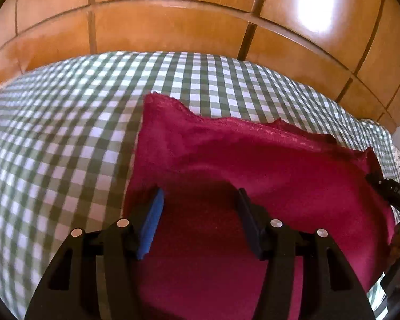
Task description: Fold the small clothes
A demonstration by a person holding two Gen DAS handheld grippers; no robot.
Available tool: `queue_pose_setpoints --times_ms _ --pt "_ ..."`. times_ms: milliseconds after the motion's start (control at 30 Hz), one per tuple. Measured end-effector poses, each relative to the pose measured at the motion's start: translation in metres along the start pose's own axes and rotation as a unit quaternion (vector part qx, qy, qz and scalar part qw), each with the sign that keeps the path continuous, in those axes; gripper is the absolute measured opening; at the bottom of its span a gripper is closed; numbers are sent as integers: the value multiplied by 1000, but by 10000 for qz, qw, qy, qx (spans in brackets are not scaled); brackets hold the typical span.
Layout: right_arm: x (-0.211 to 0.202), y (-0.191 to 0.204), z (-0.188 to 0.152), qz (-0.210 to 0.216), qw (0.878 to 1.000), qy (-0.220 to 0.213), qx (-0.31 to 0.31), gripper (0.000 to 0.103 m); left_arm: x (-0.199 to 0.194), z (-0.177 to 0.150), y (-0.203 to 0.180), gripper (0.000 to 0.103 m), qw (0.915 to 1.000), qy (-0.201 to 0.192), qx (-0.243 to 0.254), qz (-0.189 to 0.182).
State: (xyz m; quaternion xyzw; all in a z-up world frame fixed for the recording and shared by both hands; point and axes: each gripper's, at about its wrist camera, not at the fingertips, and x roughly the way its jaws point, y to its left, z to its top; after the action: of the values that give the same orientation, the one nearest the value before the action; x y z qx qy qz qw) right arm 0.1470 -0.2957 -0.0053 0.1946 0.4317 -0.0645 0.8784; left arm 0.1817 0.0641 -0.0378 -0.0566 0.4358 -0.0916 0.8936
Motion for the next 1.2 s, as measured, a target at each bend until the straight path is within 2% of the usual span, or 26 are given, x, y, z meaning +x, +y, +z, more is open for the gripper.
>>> queue_pose_setpoints --times_ms 67,100,133,333,467,533,867,1200 --pt "-14 3 -1 -54 9999 -116 -42 49 -19 -1 -4 59 9999 -125 31 71" --pt "-25 6 -5 -78 9996 -247 -87 63 -27 -1 -6 65 9997 -226 70 93" --pt "-34 6 -8 -66 9993 -331 -133 67 -38 -5 -7 67 9992 -354 113 137" --pt "-67 19 -47 360 9979 -294 -447 67 -79 -25 -15 69 9963 -737 371 253" --pt "-79 25 -73 368 9969 -237 -660 67 -92 -39 -15 77 9958 -776 374 315" --pt "-79 24 -83 305 9969 -190 -705 68 -97 -45 -16 77 9954 -795 416 333" --pt "-84 -21 -99 24 9998 -85 -187 71 -100 -70 -11 77 9971 -598 353 321" --pt "-85 -22 -104 12 9999 -86 -136 71 -106 -80 -13 77 9959 -635 530 365"
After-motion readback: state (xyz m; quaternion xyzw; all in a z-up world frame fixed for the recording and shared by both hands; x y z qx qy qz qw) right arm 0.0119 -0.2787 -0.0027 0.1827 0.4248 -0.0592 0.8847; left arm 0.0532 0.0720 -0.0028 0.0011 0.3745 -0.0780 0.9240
